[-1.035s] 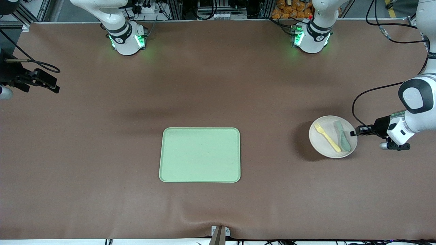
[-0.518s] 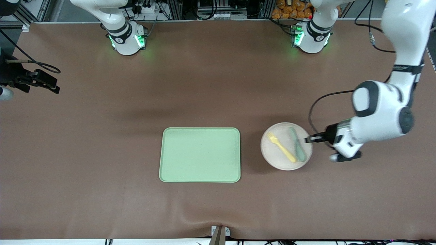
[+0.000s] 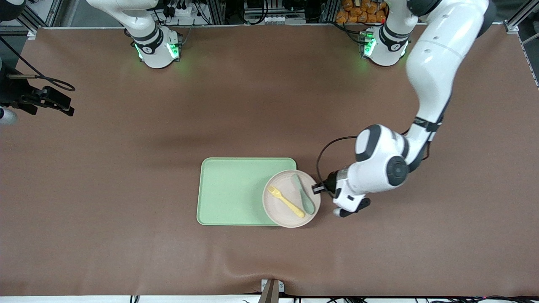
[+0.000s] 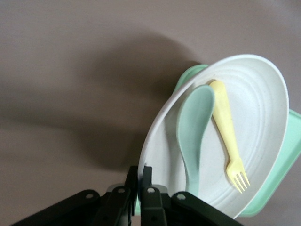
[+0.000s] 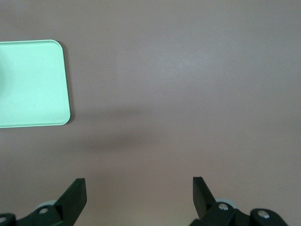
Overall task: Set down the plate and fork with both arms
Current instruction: 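Carry the plate with the left gripper onto the green tray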
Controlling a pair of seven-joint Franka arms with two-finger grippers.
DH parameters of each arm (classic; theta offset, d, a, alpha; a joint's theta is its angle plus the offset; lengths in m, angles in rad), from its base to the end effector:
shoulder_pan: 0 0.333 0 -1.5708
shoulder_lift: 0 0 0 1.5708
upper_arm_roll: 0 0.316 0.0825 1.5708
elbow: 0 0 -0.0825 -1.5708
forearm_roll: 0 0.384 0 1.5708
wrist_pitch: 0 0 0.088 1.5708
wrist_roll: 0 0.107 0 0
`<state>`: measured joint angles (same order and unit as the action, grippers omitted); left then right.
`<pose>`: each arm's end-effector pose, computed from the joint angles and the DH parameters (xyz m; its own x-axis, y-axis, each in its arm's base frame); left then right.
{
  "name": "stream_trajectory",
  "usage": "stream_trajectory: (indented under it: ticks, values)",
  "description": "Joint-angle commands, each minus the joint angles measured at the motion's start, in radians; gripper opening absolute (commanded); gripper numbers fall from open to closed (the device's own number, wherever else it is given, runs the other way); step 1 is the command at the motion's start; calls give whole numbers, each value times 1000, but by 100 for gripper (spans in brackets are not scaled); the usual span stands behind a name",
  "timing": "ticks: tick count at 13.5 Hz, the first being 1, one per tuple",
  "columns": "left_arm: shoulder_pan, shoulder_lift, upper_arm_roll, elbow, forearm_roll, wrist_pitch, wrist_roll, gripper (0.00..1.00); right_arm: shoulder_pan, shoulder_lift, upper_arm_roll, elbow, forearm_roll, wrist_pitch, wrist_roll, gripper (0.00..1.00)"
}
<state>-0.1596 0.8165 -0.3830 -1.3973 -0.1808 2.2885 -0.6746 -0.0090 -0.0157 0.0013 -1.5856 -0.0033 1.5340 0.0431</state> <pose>0.6651 -0.3323 0.2572 0.9247 0.3215 -0.2038 0.3763 -0.8528 0.3622 0.5455 -0.0046 0.6230 0.9981 -0.0509 -0.0357 -0.0508 -0.9987 0.0049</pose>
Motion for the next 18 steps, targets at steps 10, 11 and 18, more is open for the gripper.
stream_trajectory:
  ticks: [10, 11, 18]
  values:
    - [-199, 113, 67, 51, 12, 200, -140, 0, 0, -1, 2, -5, 2, 6, -11, 100]
    - [-207, 115, 67, 51, 12, 201, -154, 0, 0, 0, 2, -5, 2, 6, -11, 100]
    - [-277, 122, 95, 52, 12, 238, -200, 0, -11, 36, -3, 27, 28, 3, -11, 100]
